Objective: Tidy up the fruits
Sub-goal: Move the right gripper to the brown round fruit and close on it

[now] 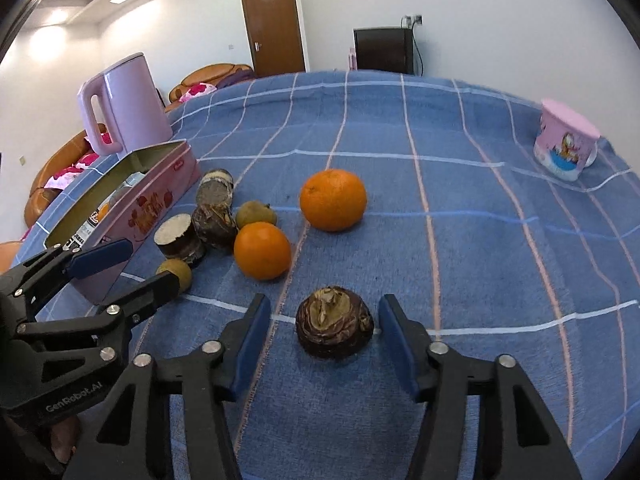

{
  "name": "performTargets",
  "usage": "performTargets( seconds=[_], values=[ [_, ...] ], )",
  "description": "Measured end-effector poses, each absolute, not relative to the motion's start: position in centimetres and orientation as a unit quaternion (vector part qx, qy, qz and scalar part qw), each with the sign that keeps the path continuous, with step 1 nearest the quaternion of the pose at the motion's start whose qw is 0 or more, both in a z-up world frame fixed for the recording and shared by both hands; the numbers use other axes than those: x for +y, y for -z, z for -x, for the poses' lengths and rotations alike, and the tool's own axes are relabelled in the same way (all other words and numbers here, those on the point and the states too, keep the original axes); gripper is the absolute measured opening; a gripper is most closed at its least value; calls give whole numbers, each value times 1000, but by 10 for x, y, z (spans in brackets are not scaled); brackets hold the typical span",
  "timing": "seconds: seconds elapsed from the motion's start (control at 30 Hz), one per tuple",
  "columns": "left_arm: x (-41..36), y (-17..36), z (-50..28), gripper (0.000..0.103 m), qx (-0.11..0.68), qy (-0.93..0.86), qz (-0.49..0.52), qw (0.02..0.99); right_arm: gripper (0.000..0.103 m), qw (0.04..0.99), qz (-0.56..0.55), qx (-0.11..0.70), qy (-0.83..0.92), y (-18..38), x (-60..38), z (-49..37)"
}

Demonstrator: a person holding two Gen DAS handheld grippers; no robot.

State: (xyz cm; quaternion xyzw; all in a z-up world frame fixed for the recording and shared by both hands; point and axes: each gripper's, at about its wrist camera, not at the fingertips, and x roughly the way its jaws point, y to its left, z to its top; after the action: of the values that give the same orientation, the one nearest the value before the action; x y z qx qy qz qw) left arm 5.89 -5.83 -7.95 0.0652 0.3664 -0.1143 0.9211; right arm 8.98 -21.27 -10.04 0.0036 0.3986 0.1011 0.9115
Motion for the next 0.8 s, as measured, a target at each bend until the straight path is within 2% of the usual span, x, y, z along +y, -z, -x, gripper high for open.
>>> performTargets(
  seconds=[0.07, 0.33, 0.4, 0.47, 0.53, 0.57, 0.8],
  values=[
    [-59, 79, -57, 50, 360, 111, -67, 924, 54, 911, -4, 400, -106, 101, -212, -89],
    [-72, 84, -59, 47, 373, 120, -103, 914, 51, 911, -7, 398, -109, 101, -212, -89],
    [-68, 86, -66, 41, 391, 125, -87, 908, 49, 911, -7, 398, -111, 101, -212, -89],
    [-64, 87, -71, 40, 405, 132, -71, 902, 47, 910, -7, 398, -113, 101, -212, -89],
    [-63, 87, -73, 34, 408, 135, -66, 900, 45, 910, -9, 398, -114, 101, -212, -89],
    [-64, 88, -72, 27, 408, 136, -68, 900, 43, 910, -10, 398, -114, 101, -212, -89],
    [-63, 86, -68, 27, 395, 138, -68, 906, 40, 913, -15, 390, -122, 100, -214, -86]
  ],
)
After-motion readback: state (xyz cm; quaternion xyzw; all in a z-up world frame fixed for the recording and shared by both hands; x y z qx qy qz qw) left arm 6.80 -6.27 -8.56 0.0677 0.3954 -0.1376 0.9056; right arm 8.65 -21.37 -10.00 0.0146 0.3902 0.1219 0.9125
